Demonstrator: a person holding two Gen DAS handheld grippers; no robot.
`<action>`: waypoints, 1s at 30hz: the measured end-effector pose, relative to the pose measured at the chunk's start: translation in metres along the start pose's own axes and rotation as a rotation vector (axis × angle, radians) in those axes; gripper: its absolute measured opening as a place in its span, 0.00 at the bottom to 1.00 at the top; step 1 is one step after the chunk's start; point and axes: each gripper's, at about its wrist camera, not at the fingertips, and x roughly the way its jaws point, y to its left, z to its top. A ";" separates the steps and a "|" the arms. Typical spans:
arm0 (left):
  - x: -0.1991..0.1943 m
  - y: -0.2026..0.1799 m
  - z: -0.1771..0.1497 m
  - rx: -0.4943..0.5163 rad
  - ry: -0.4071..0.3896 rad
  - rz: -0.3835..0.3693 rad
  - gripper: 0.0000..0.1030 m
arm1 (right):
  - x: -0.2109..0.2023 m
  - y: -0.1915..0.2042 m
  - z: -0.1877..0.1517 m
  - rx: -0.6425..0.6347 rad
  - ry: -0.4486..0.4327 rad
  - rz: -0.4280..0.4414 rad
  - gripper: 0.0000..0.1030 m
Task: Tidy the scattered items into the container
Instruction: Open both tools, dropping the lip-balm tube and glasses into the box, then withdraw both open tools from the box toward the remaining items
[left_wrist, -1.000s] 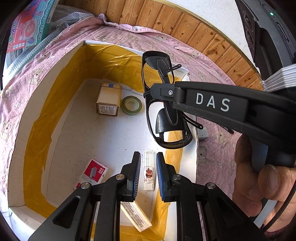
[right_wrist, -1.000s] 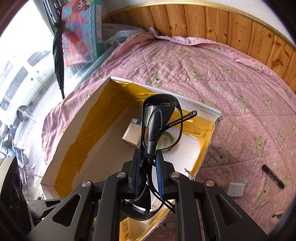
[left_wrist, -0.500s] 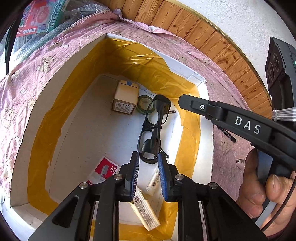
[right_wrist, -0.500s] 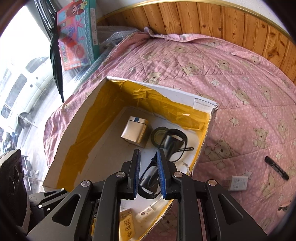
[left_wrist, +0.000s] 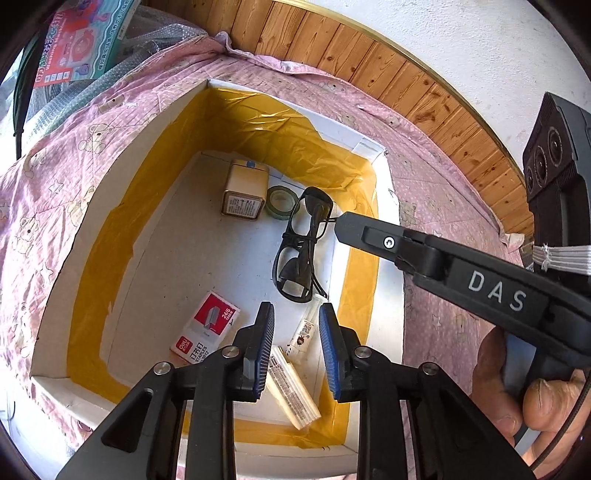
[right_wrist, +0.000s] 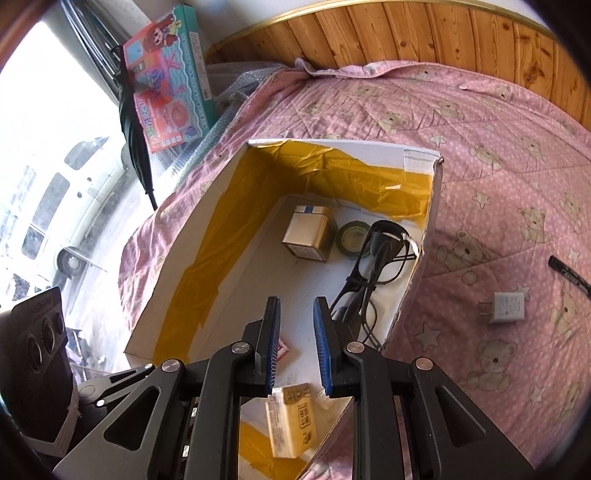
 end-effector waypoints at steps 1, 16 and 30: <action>-0.003 0.000 -0.002 0.005 -0.005 0.002 0.26 | -0.003 0.001 -0.005 0.011 -0.006 0.009 0.21; -0.034 -0.027 -0.034 0.094 -0.037 0.012 0.26 | -0.050 -0.005 -0.072 0.122 -0.080 0.090 0.21; -0.044 -0.062 -0.064 0.195 -0.040 0.027 0.29 | -0.086 -0.027 -0.114 0.196 -0.141 0.133 0.21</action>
